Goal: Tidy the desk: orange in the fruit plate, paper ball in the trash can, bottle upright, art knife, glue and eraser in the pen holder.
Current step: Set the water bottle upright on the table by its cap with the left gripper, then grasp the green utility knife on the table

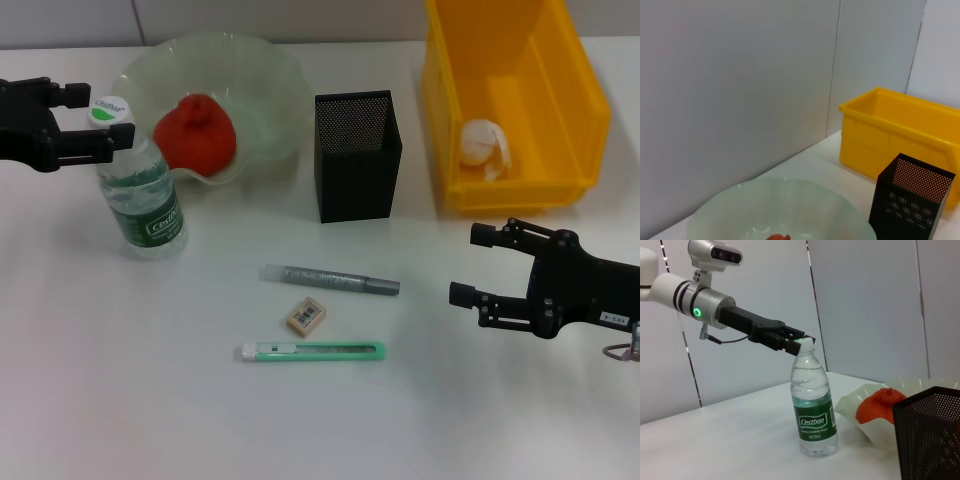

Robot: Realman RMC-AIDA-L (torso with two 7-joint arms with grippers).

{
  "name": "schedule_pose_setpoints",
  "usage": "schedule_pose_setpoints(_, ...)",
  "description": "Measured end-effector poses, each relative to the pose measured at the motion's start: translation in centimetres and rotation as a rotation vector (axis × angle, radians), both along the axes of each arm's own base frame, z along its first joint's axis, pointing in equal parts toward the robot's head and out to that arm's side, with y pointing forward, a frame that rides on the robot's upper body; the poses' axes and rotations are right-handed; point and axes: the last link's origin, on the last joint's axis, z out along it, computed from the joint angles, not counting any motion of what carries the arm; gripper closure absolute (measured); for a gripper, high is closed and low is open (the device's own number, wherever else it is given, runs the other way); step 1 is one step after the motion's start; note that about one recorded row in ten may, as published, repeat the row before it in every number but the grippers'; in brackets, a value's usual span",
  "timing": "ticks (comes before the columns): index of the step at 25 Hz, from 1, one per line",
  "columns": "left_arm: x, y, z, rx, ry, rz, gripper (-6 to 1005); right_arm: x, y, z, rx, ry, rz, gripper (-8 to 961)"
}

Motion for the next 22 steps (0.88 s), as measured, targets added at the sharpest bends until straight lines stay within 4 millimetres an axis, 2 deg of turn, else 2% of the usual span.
schedule_pose_setpoints(1,0.0,0.0,0.0,-0.001,0.000,-0.001,206,0.0,0.0,0.0,0.000,0.000,0.000,130)
schedule_pose_setpoints(6,0.7,0.0,0.1,0.000,-0.039,-0.028,207,0.0,0.0,0.0,0.000,0.001,-0.001,129)
schedule_pose_setpoints(10,2.8,-0.2,2.0,0.031,-0.188,-0.126,207,0.0,0.0,0.0,0.002,0.002,-0.002,129)
schedule_pose_setpoints(15,4.5,-1.8,3.5,-0.014,-0.411,-0.266,208,0.0,0.0,0.1,0.004,0.005,-0.004,129)
schedule_pose_setpoints(20,3.7,-4.1,1.7,-0.118,-0.534,-0.389,209,-0.2,0.1,0.2,0.001,0.012,-0.003,130)
schedule_pose_setpoints(21,3.4,-4.4,1.1,-0.129,-0.546,-0.403,209,-0.2,0.2,0.2,-0.001,0.014,-0.002,130)
schedule_pose_setpoints(22,2.6,-4.8,-0.3,-0.142,-0.559,-0.414,209,-0.3,0.2,0.4,-0.005,0.018,0.004,130)
